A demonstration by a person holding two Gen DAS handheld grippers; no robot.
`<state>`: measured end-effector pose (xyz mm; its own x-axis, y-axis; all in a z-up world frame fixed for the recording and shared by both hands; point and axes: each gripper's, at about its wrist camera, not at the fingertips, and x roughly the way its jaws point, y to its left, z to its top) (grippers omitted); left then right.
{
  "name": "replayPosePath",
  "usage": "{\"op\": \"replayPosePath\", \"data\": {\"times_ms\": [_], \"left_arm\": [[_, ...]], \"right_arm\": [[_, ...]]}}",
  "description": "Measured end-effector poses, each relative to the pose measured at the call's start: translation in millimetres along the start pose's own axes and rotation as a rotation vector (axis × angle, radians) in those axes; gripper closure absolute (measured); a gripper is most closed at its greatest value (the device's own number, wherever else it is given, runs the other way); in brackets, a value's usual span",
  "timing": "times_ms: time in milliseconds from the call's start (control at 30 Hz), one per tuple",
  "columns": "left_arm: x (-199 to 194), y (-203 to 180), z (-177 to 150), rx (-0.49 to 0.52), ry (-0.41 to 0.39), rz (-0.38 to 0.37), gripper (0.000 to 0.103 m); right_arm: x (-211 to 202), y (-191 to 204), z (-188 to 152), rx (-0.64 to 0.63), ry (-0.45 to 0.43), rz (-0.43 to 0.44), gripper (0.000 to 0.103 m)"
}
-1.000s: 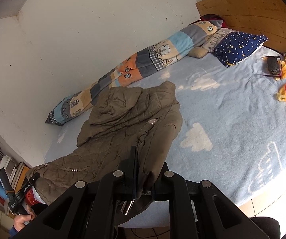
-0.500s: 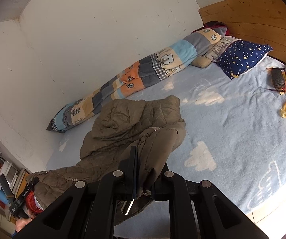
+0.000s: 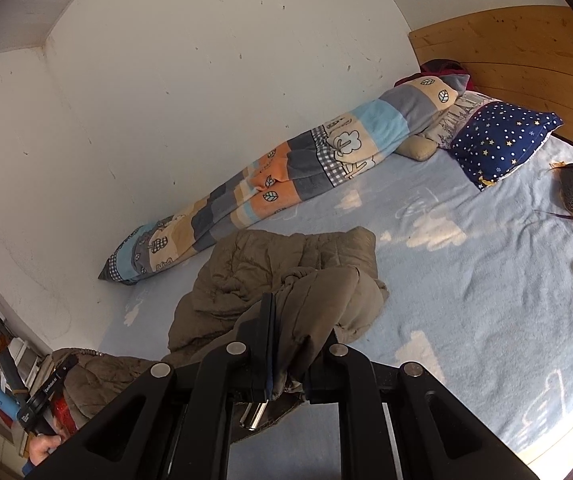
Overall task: Fold large clothes
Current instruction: 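Lift the held hem and fold it over the jacket body with both tools, then open both tools to release the folded hem and withdraw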
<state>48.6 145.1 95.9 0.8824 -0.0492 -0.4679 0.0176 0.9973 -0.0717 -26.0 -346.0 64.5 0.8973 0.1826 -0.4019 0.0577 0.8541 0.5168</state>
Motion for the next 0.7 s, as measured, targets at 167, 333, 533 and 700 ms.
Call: {"op": "replayPosePath", "data": {"times_ms": [167,333,533,700], "left_arm": [[16.2,-10.0,20.8,0.017,-0.007,0.006,0.085],[39.0,-13.5,42.6,0.014,0.006,0.005,0.085],[73.3,-16.9,66.5,0.001,0.037,-0.013,0.084],[114.6,-20.7,87.2,-0.014,0.093,-0.035,0.083]], "right_arm": [[13.4,-0.5,17.7,0.007,-0.007,0.01,0.093],[32.3,1.5,38.3,-0.001,-0.01,0.009,0.093],[65.7,14.6,65.0,-0.042,-0.024,-0.003,0.093],[102.7,21.7,83.5,-0.057,-0.024,-0.023,0.093]]}}
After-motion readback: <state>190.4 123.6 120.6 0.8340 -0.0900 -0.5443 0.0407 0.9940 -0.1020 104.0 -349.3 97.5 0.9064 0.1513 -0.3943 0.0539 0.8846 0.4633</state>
